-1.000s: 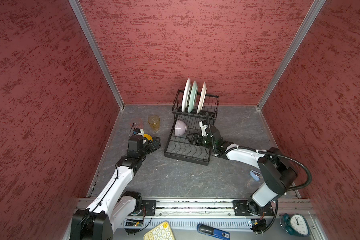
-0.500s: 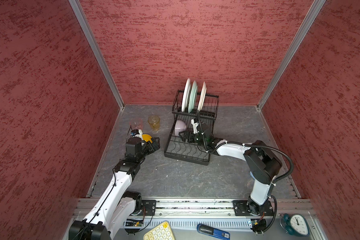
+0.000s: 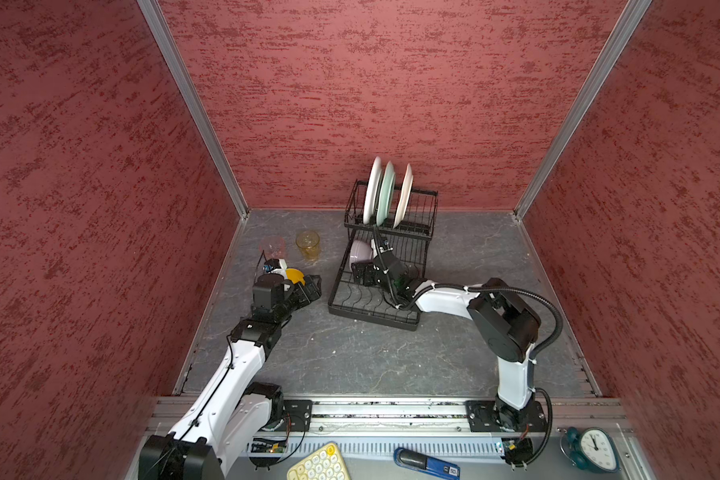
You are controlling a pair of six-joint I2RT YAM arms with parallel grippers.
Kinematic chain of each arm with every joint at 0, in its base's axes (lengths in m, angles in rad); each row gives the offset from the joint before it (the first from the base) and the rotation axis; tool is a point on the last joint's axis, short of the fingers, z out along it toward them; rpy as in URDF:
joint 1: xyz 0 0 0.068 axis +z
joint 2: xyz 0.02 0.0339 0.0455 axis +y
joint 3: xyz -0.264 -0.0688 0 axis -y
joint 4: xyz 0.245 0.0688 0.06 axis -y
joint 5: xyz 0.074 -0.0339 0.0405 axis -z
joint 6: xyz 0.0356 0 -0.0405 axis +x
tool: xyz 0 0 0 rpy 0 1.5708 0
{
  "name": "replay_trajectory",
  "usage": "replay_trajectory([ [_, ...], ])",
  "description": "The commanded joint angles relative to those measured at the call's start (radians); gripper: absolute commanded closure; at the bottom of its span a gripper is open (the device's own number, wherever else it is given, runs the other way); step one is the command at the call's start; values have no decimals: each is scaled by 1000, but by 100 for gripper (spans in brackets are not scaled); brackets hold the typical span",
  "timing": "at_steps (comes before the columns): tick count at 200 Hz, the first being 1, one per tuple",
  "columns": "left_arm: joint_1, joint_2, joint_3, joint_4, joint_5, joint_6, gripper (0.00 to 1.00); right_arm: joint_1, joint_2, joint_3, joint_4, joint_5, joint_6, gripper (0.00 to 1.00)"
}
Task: Unload the mixed dishes from the dish rack
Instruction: 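Lower the right gripper onto the lilac bowl rim in the rack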
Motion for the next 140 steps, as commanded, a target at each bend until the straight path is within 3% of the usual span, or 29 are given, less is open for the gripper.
replay_trajectory([
  [1, -6, 4, -11, 19, 9, 6, 0, 7, 42, 48, 25, 99, -35, 1],
  [140, -4, 33, -10, 22, 2, 14, 0, 8, 142, 165, -8, 51, -50, 1],
])
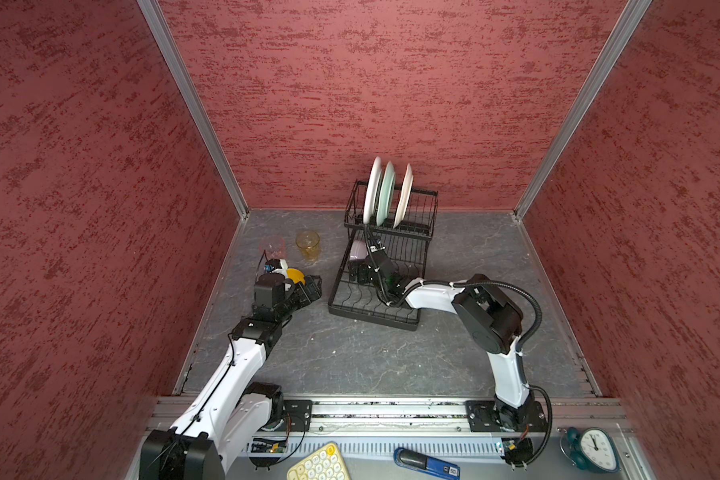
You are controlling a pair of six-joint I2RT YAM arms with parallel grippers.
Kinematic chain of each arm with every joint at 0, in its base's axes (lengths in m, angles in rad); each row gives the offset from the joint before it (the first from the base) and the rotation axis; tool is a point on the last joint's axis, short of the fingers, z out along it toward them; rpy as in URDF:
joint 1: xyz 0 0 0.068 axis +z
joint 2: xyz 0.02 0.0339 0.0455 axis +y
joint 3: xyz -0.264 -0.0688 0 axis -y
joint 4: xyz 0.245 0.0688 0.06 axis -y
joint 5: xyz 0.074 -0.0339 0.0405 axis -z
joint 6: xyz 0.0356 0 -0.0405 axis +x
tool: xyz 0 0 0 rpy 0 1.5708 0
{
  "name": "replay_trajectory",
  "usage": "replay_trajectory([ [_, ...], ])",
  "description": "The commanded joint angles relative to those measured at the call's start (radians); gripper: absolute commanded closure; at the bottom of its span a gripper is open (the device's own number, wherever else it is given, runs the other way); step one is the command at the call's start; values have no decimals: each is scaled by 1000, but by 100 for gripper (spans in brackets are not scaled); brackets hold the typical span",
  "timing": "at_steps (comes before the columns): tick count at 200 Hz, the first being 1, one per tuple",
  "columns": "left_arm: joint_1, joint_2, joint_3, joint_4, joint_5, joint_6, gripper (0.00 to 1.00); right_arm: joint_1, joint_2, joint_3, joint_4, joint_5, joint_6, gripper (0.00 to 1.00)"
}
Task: Unload the mixed dishes from the dish rack
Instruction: 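Lower the right gripper onto the lilac bowl rim in the rack, then close the right gripper on the lilac bowl and lift it from the rack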
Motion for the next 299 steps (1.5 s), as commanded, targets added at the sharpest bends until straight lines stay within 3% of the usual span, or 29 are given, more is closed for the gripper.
replay_trajectory([
  [1, -4, 8, -10, 18, 3, 13, 0, 3, 28, 49, -7, 14, -21, 1],
  [82, -4, 12, -10, 17, 0, 13, 0, 6, 78, 111, -70, 87, -44, 3],
  [183, -2, 21, -7, 21, -3, 9, 1, 16, 56, 60, -17, 100, -49, 38],
  [299, -4, 36, -10, 32, 15, 0, 0, 42, 13, 29, -27, 233, -117, 51],
])
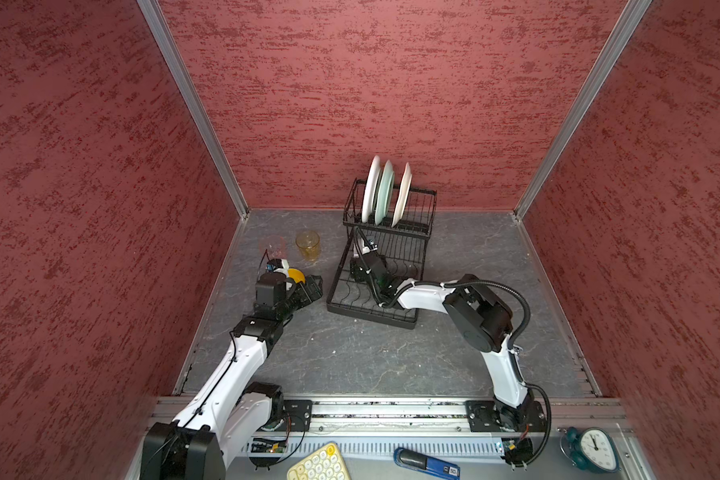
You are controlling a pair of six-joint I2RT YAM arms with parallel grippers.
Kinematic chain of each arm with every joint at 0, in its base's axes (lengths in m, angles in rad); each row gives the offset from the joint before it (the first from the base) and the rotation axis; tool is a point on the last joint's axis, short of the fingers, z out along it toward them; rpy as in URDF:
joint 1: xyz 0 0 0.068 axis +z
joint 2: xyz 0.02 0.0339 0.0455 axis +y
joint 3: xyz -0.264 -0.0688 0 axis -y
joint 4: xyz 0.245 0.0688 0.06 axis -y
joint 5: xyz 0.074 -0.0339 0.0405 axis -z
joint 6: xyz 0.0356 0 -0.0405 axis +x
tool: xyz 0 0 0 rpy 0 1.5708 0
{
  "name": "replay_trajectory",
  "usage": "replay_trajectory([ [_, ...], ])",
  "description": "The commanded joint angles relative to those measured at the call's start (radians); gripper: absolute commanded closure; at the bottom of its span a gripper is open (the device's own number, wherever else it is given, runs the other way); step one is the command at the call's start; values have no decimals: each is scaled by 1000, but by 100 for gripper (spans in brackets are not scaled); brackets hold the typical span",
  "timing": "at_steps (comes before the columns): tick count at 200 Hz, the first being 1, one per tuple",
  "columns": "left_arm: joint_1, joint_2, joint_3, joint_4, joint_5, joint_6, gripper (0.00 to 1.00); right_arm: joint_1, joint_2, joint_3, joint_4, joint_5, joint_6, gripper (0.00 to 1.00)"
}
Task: Unload the mixed dishes from the dish rack
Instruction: 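Close the right gripper on the lilac bowl and lift it from the rack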
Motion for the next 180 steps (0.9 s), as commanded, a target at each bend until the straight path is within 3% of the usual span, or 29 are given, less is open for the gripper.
replay_trajectory([
  [1, -4, 3, -9, 18, 5, 1, 1, 6, -44, -31, -22, 26, -13, 51],
  [106, -5, 7, -9, 18, 7, 1, 0, 6, -105, -89, -18, 58, 1, 51],
  [180, -4, 8, -11, 23, 10, -2, 1, 6, -252, -218, 5, -53, 110, 51],
])
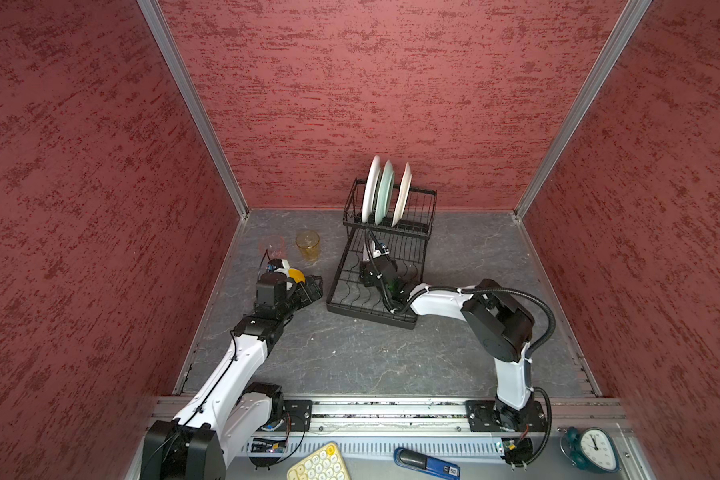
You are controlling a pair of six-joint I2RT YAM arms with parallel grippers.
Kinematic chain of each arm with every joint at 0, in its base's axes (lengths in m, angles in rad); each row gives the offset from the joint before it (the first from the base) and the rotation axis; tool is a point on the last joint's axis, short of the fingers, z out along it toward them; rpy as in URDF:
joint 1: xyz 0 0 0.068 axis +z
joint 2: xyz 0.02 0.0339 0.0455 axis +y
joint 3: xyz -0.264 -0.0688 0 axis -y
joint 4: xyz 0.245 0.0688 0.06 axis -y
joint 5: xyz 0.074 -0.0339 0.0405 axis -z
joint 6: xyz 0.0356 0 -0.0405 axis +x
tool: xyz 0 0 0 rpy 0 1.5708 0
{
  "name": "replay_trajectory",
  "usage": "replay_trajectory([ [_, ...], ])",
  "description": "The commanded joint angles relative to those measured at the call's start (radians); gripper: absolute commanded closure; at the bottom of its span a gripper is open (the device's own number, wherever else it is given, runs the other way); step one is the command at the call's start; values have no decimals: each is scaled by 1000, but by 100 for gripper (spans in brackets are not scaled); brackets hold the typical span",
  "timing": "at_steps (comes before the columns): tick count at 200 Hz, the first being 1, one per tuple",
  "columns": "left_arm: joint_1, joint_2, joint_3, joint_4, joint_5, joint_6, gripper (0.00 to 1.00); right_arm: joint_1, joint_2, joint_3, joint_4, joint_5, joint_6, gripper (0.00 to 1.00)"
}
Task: Unload the mixed dishes from the dish rack
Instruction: 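Close the right gripper on the lilac bowl and lift it from the rack, then grasp the lilac bowl rim with the left gripper beside the right gripper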
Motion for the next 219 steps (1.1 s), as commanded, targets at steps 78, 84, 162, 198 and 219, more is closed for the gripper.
replay_trajectory([
  [78, -15, -8, -11, 53, 62, -13, 0, 5, -258, -155, 58, -203, 136, 51],
  [84, -20, -12, -12, 59, 64, -16, 0, 5, -271, -163, 60, -214, 142, 51],
  [162, -120, 29, 1, 145, 105, -66, 3, 4, -463, -270, 96, -380, 212, 51],
  [198, -182, 87, 56, 146, 145, -75, 6, -2, -516, -297, 132, -470, 238, 50],
  [219, -219, 113, 73, 165, 157, -89, 8, -5, -516, -317, 169, -510, 252, 48],
])
